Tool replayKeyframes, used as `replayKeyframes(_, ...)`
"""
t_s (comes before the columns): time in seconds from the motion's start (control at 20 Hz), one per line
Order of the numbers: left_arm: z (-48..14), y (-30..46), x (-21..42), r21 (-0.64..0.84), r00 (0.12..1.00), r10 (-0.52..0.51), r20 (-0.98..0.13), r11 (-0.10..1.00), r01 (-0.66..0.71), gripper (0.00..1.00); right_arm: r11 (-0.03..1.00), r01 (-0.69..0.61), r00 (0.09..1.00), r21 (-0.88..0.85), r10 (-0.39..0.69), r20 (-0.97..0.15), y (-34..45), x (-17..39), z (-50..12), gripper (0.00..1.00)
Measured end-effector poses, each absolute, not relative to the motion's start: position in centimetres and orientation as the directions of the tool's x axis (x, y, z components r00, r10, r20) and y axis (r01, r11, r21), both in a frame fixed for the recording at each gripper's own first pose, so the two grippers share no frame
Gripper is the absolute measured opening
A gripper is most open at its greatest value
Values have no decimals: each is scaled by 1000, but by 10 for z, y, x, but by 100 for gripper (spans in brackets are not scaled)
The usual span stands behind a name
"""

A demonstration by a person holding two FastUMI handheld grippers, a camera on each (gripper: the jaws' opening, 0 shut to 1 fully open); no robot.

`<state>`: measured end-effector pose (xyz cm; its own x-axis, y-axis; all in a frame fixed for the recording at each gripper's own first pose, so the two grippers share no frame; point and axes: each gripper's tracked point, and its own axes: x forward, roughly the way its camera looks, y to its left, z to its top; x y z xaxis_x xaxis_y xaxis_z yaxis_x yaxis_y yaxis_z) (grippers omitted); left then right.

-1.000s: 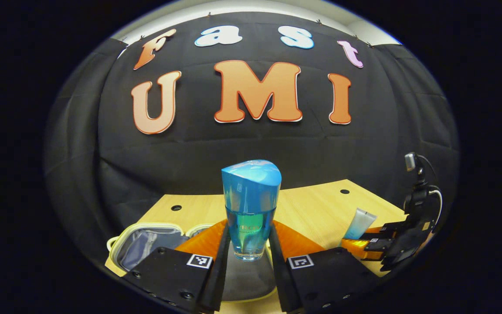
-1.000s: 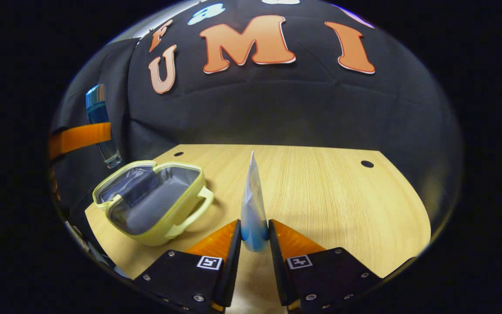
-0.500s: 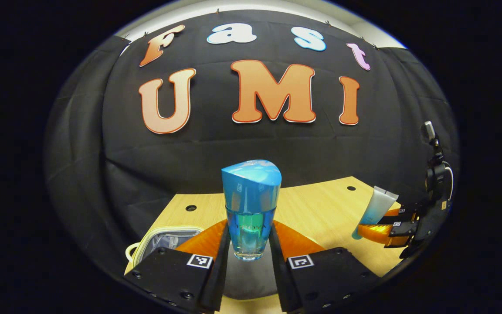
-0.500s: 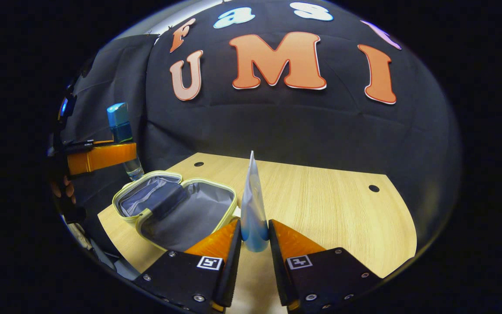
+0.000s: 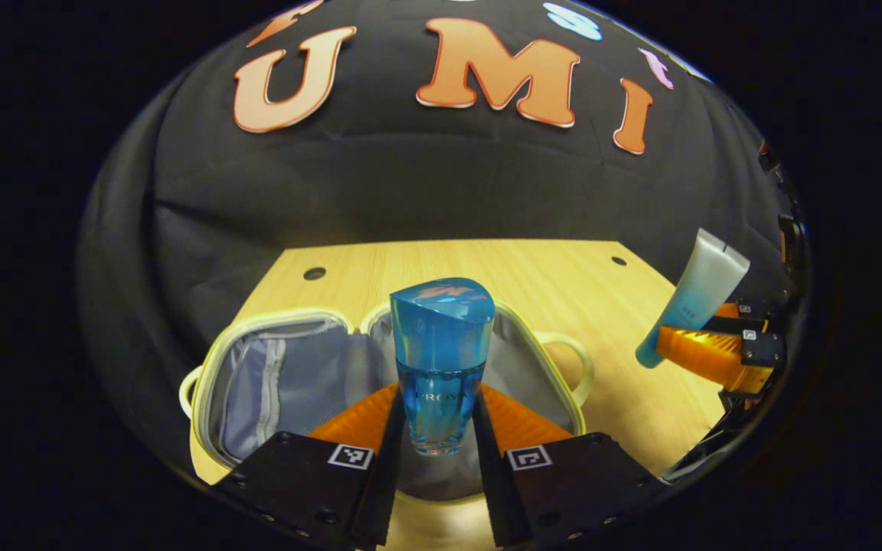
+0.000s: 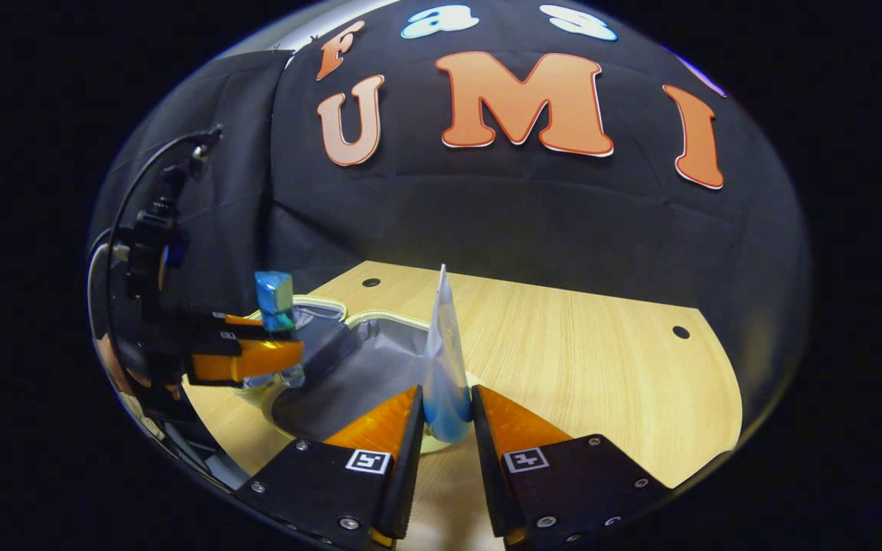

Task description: First open the suitcase, pack the skin care products into it, and then close the suitcase.

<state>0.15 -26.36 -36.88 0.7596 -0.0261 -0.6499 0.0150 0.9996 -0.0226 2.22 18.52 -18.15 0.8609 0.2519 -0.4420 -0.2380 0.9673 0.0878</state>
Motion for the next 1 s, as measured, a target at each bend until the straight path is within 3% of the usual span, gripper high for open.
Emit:
replayKeyframes(0.6,-453,-268,16,-107,553,-90,-828,994,2,49,964,-226,835,140,266,-482,214,43,-199,40)
replayKeyframes(1.0,-484,-270,31,-73,445,-56,-894,997,-21,49,960,-230,811,161,280,-513,224,55,-212,40)
